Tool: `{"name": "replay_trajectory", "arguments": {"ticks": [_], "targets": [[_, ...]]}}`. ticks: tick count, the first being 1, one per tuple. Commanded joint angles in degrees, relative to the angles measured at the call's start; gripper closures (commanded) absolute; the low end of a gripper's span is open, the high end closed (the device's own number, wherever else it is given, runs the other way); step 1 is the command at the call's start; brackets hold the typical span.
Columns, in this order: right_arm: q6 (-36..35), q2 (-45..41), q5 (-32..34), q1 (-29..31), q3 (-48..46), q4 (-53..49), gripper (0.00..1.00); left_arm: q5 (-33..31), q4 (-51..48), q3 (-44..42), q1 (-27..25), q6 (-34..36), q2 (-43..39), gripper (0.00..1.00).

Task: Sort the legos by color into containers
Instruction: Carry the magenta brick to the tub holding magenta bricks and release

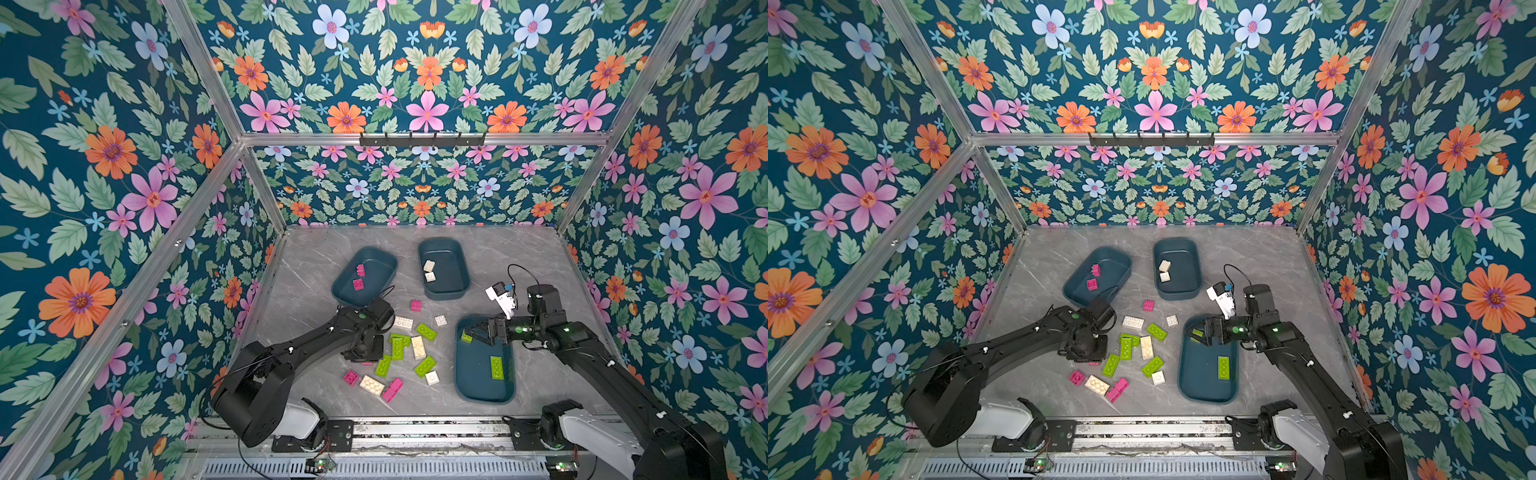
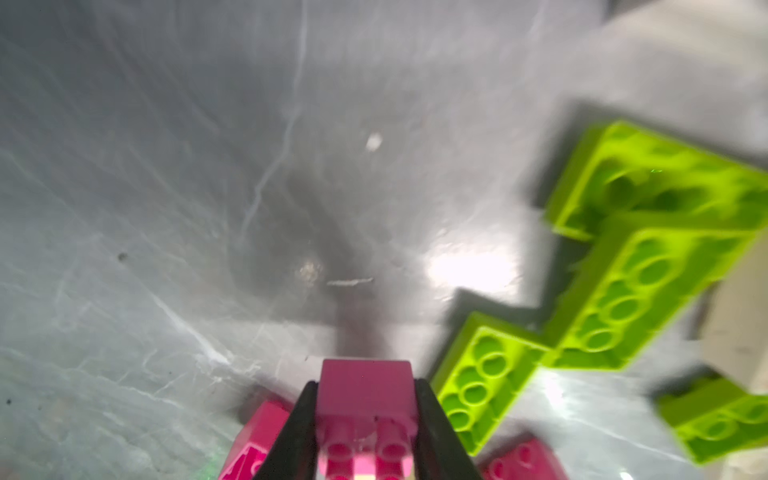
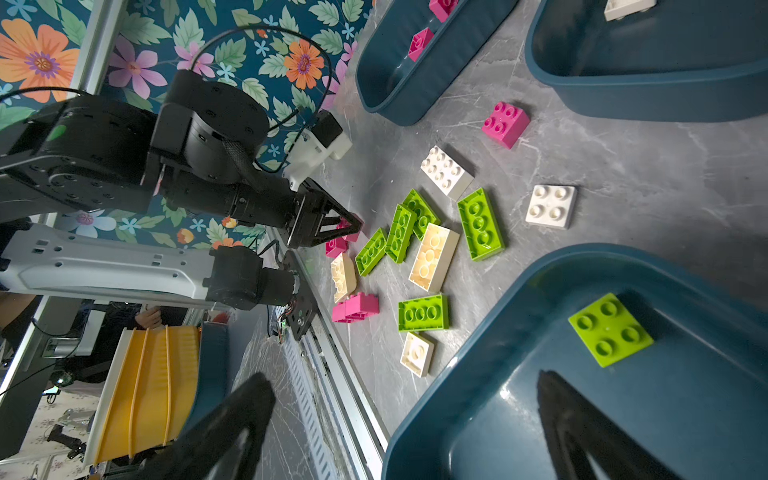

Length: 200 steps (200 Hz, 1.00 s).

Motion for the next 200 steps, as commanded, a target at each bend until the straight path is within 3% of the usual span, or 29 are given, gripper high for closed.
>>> {"name": "replay_trajectory", "arguments": {"ticks": [1,94,166,200], "targets": [[0.53,0.22,0.14,0.06,0.69,2.14,0.01,-2.46,-3.27,5.00,1.36,2.77,0.45,0.69],[4.80,2.93,-1.63,-0.03,2.00,9.08,0.01,-6.82,-4.31,31.84,12.74,18.49,15.73,0.68],[4.06,4.05,-0.90,0.02,2.61,8.31,0.01,-11.40,0.15,39.07,19.21,22.08,26.98,0.66],[3.80,4.56,-0.81,0.04,2.36,8.29,0.01,-12.50,-0.02,41.39,19.82,23.08,30.73,0.56]]}}
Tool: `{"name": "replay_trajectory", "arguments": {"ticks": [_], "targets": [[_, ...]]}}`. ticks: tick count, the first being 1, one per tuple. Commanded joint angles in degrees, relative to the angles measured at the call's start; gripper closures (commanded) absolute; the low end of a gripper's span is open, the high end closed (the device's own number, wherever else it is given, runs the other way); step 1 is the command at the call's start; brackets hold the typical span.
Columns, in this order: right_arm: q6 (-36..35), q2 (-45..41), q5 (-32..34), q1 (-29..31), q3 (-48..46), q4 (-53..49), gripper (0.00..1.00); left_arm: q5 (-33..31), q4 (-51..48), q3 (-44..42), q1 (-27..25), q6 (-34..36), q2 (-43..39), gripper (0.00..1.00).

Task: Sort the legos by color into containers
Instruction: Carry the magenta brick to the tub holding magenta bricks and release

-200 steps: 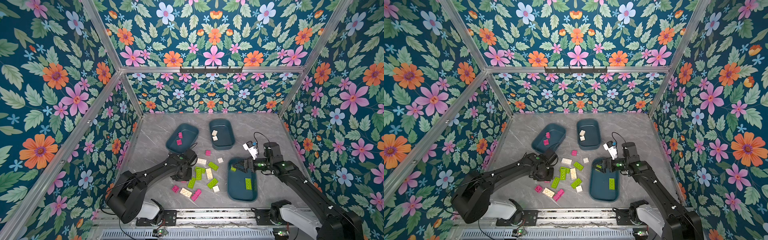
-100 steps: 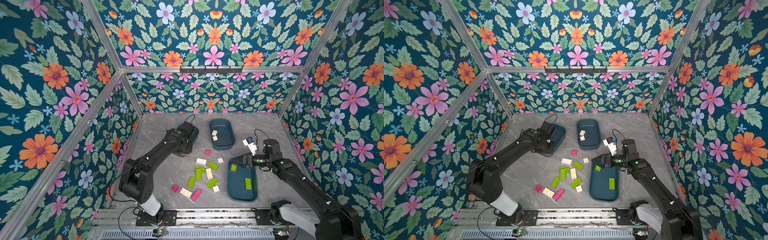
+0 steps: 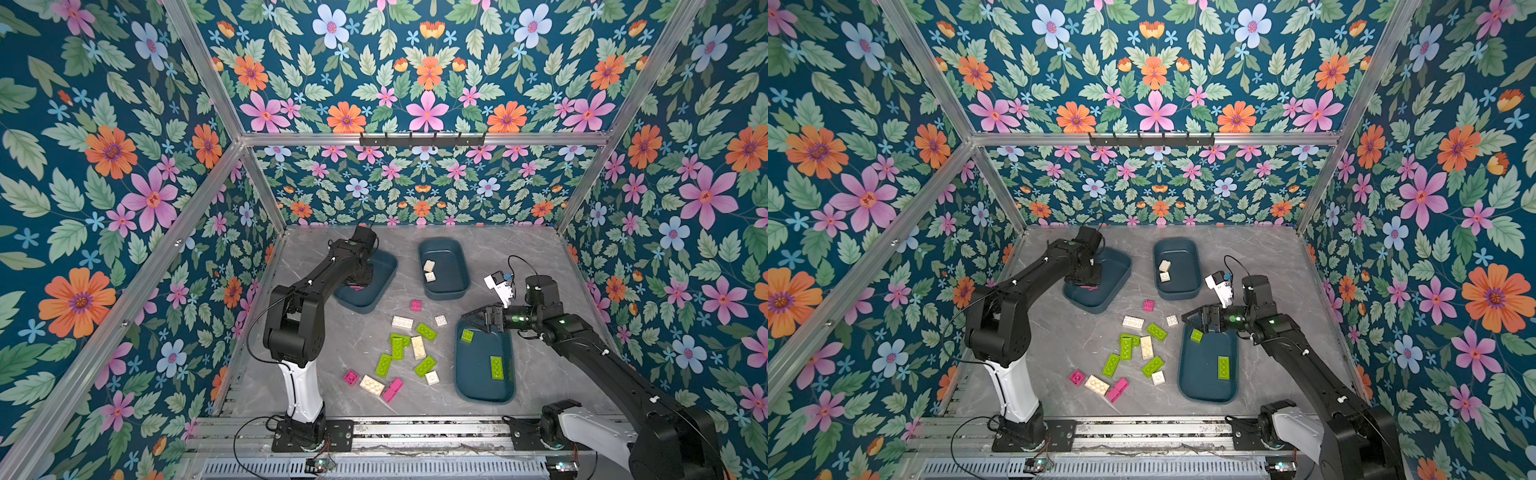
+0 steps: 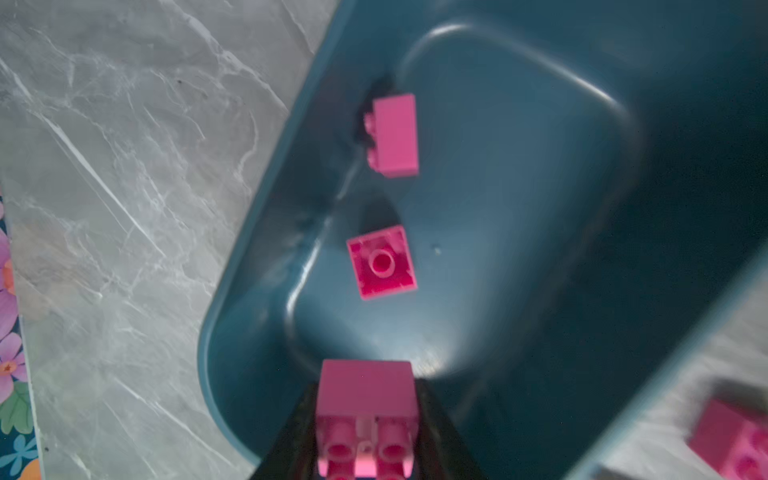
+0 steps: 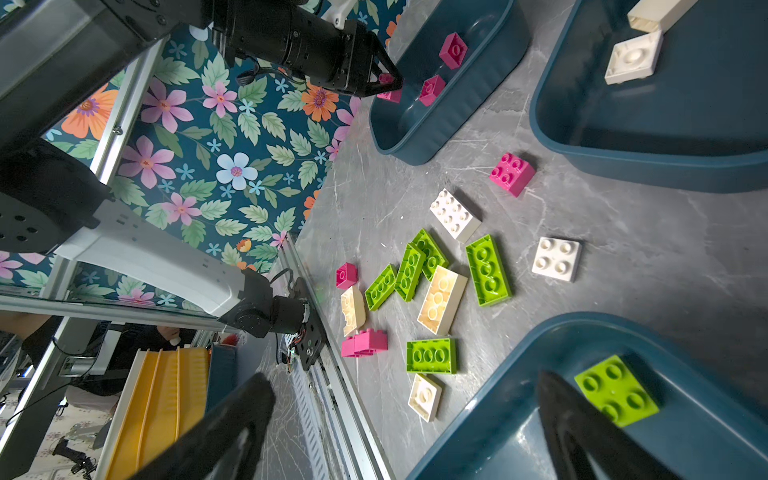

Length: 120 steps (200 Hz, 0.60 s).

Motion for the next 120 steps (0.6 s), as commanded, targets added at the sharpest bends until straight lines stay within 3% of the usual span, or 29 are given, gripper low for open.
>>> {"name": "replay_trajectory", "arguments": {"ticks": [1,39,69,120], "targets": [[-0.70,0.07,0.33,0.05,0.00,0.67,0.01,-2.16,0.07,0.88,0.00,1.38,1.27,0.55],[-1.56,0.21,0.58,0.02,-0.09,-0.22,0.01,-3.78,-1.69,1.21,0.17,1.38,0.95,0.36],[-1.52,0.58,0.53,0.04,0.20,-0.04,0.01,-1.33,-4.27,-1.21,0.05,-0.66,-3.23,0.32],[-1.43,0.50,-0.96,0.04,-0.18,-0.07,0.01,4.51,-6.62,-15.68,-0.67,-6.84,-18.18,0.29]]}}
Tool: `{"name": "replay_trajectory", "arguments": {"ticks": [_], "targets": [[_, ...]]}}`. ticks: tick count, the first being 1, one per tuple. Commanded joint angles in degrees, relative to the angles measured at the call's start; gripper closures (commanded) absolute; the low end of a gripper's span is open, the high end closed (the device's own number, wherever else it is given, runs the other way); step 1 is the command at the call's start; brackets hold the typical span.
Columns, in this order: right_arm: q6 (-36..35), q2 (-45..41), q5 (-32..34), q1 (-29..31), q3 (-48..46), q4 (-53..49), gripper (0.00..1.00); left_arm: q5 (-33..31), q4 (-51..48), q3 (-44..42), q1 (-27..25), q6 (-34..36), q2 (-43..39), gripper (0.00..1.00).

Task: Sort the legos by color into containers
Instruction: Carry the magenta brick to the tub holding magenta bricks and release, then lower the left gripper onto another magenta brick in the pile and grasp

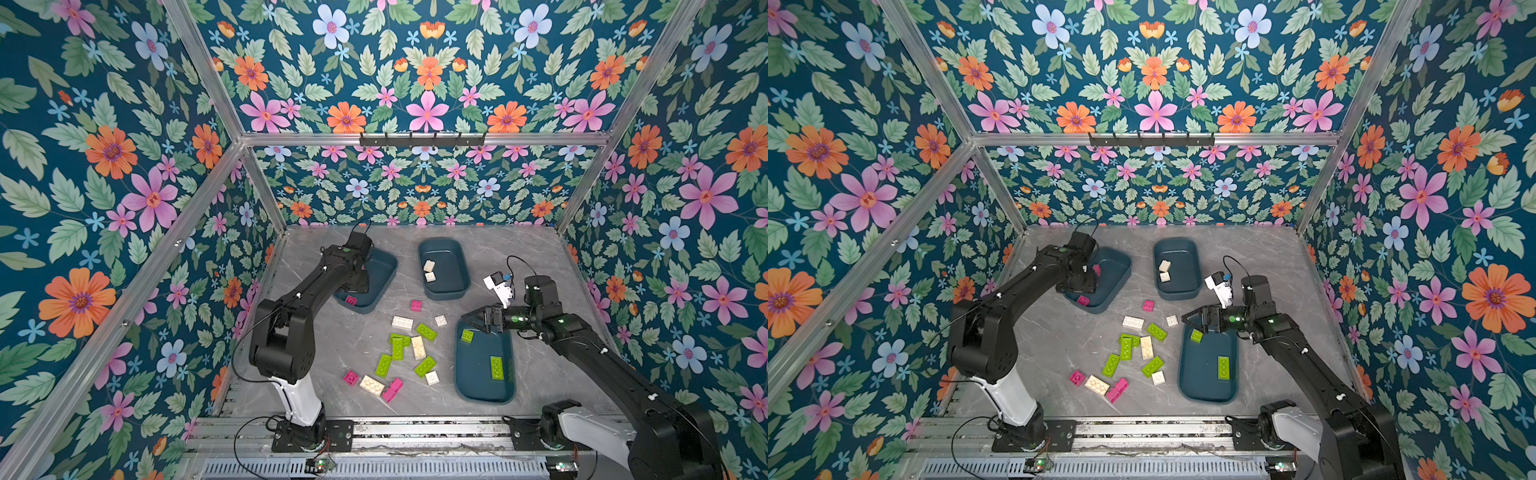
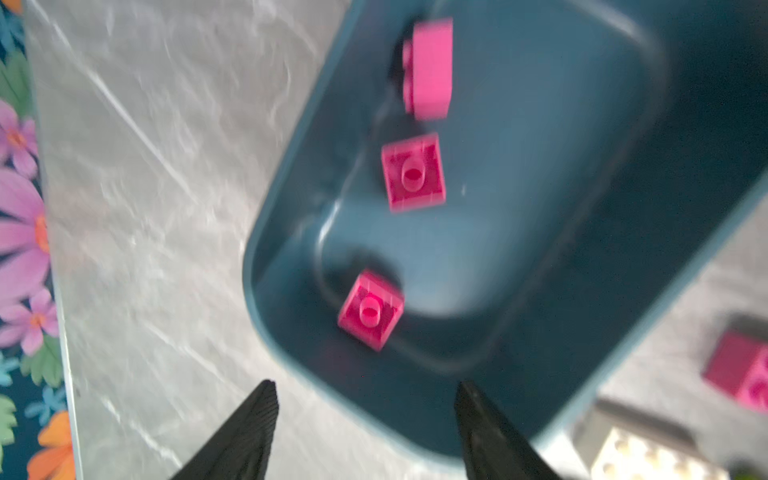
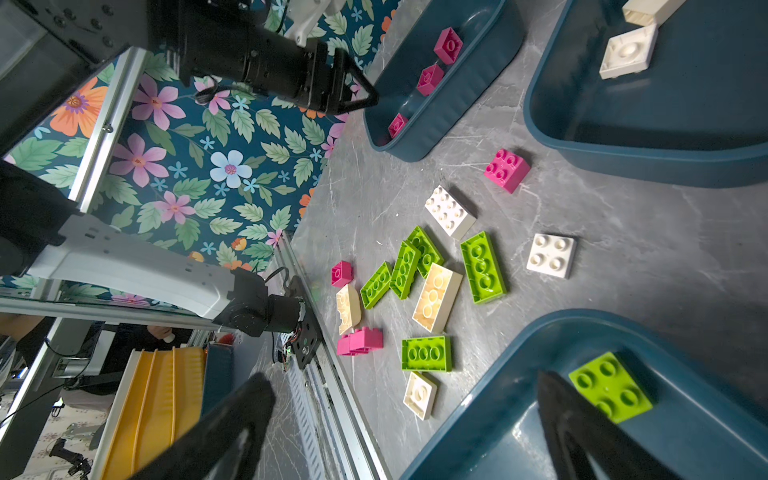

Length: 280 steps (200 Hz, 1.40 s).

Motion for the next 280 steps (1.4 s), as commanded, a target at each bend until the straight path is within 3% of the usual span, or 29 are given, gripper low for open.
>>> {"name": "replay_trajectory", "arguments": {"ticks": [1,75,140,164,208,280], "targets": [[-0.78,0.01,-1.34,0.02,-0.15,0.23,0.01,3.70,-3.33,-5.27,-0.14,-4.49,-5.89,0.29],[-0.81,0.78,-3.15,0.06,-0.46,-0.03,0.01,9.46,-6.30,-24.92,-3.10,-23.60,-24.35,0.28],[1.76,-0.10,-5.59,0.40,-2.95,3.69,0.01,15.70,-3.30,-38.20,-5.29,-36.60,-31.31,0.29],[3.08,-0.69,-5.26,1.01,-4.02,5.76,0.01,17.07,-1.02,-41.86,-6.29,-40.84,-32.38,0.30],[4.43,-0.69,-3.79,2.97,-4.82,7.65,0.01,14.06,0.01,-44.12,-7.92,-43.72,-31.06,0.36],[4.63,-0.77,-2.51,4.75,-4.81,7.29,0.01,14.03,4.88,-45.87,-10.22,-46.50,-29.00,0.59]]}}
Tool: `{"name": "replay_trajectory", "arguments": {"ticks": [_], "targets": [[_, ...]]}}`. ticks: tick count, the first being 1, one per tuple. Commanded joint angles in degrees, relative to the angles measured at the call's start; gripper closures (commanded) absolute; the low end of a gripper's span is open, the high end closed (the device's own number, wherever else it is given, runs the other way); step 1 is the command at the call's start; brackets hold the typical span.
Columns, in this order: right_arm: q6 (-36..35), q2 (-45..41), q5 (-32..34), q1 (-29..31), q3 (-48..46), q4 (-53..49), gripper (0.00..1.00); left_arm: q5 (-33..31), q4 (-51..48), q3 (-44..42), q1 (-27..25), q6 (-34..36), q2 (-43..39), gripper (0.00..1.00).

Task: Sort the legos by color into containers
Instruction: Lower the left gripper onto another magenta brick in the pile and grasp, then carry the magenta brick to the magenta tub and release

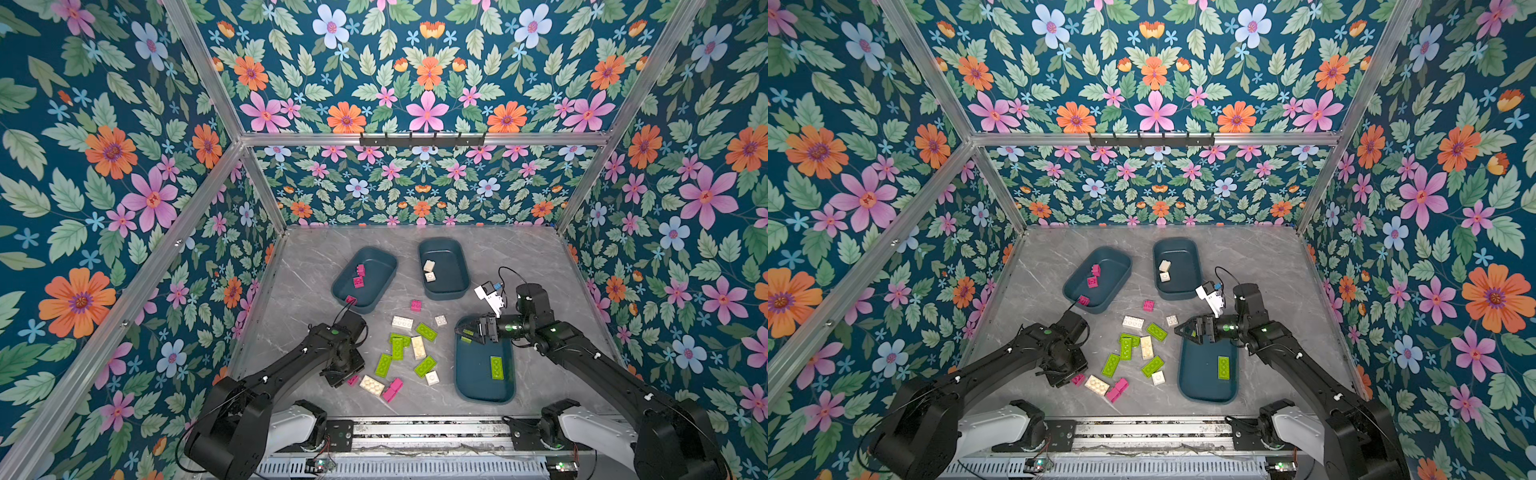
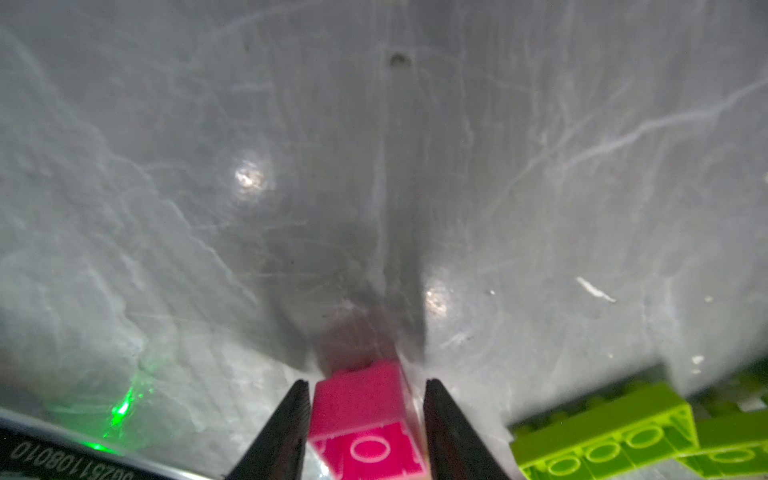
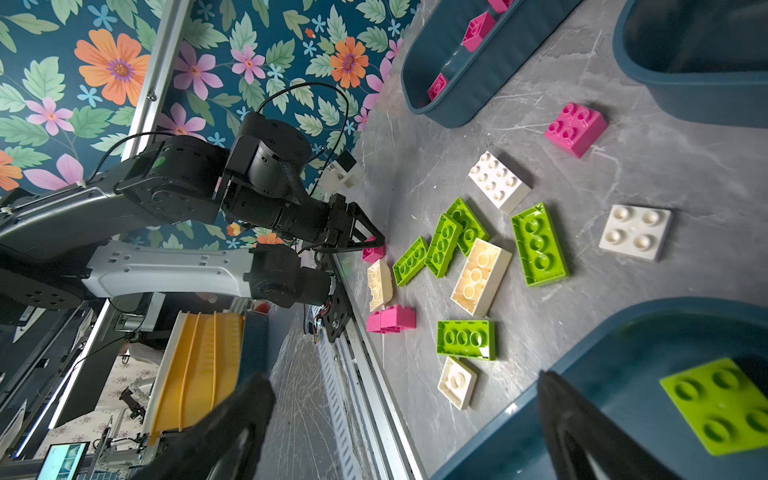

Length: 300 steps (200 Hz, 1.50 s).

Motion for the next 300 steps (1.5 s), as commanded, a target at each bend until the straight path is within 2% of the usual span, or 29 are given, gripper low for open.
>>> {"name": "replay_trajectory", "arguments": {"ticks": [1,75,108,141,189,244,300], "targets": [[-0.50,-0.18,0.90,0.14,0.43,0.02,0.01,-0.48,1.19,-0.15,-0.61,-1.37,0.28,0.59],[-1.42,-0.63,1.60,0.13,0.47,-1.20,0.01,-0.27,1.74,-0.35,-3.64,-3.17,0.86,0.59],[-2.09,-0.66,1.79,0.11,0.83,-1.93,0.01,-1.37,1.30,2.41,-3.92,-1.14,2.03,0.71],[-2.16,-0.66,2.19,0.09,1.09,-2.01,0.01,-5.20,-2.10,9.49,-3.67,4.44,4.95,0.74],[-1.22,-0.62,2.00,0.11,1.84,-0.77,0.01,-12.43,-7.81,26.80,-0.30,19.01,13.43,0.73],[-0.74,-0.28,2.15,0.14,3.18,-0.34,0.01,-16.89,-5.59,44.51,5.85,32.65,25.45,0.74],[-2.14,0.25,2.49,0.14,4.34,-2.20,0.01,-18.07,0.48,51.21,8.38,37.70,36.59,0.72]]}}
